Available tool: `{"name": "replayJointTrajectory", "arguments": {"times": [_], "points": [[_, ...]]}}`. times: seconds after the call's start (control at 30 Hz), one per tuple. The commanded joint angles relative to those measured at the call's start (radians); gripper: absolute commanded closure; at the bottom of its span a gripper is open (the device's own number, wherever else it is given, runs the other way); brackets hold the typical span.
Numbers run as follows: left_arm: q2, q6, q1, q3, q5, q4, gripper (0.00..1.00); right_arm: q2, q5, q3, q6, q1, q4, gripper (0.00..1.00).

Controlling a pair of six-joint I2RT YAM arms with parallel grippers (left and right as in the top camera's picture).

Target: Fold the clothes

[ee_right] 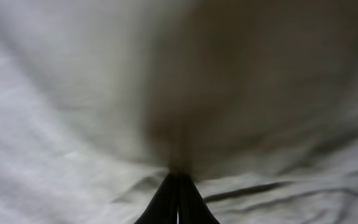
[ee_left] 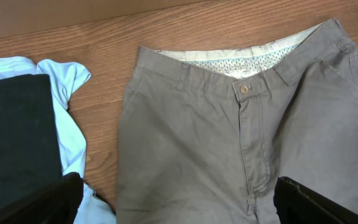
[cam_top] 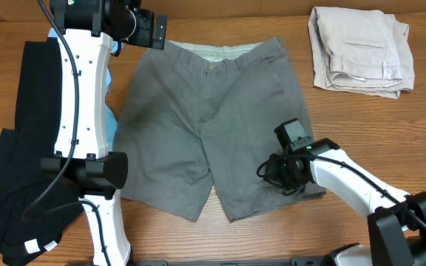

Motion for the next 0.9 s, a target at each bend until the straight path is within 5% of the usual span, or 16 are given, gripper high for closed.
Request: {"name": "replayJointTrajectory", "arguments": {"times": [0.0,0.53,0.87], "points": [[0.023,0.020,-0.008,-0.004,-0.010,0.008,0.00,-0.022,0.018,-0.040,0.036,-0.051,0.013,0.96],[0.087,0.020,-0.043,-0.004,-0.010,0.018,0.00,-0.018,0.018,-0.079,0.006,-0.307,-0.001,0.96],[0.089,0.027,-0.042,-0.004,-0.010,0.040,0.00,-0.003,0.018,-0.079,-0.132,-0.650,0.004,0.96]]}}
